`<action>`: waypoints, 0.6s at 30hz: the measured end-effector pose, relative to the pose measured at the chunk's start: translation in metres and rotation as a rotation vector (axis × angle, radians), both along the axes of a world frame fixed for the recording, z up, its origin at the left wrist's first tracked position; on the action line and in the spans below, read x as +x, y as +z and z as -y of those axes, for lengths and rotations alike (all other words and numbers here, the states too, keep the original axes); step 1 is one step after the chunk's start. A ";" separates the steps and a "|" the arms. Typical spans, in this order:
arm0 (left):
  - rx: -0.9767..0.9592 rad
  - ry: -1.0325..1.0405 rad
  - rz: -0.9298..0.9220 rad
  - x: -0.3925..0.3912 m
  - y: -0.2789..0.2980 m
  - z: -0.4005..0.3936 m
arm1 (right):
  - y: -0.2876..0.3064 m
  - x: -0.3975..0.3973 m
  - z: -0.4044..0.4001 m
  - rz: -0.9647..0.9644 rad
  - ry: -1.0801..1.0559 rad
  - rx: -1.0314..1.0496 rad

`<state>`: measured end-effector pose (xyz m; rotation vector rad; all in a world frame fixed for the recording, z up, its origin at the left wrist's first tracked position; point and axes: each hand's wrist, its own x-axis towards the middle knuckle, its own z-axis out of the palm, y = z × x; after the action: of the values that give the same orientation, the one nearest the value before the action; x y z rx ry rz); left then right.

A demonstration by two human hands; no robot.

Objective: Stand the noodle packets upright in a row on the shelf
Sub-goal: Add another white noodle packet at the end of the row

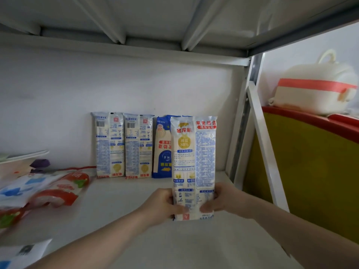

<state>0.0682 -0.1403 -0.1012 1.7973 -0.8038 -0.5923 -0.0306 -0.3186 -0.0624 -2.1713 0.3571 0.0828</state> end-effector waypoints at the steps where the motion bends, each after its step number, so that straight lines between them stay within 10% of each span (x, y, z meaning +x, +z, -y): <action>1: -0.023 0.008 -0.013 0.001 0.001 0.010 | 0.002 0.002 0.009 0.008 -0.027 0.006; 18: -0.240 0.252 0.070 0.043 -0.032 0.178 | -0.024 0.070 0.110 0.177 -0.488 0.159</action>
<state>0.1115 -0.3179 -0.1331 1.6710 -0.6516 -0.2579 0.0391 -0.4285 -0.0860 -1.8648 0.7388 -0.3398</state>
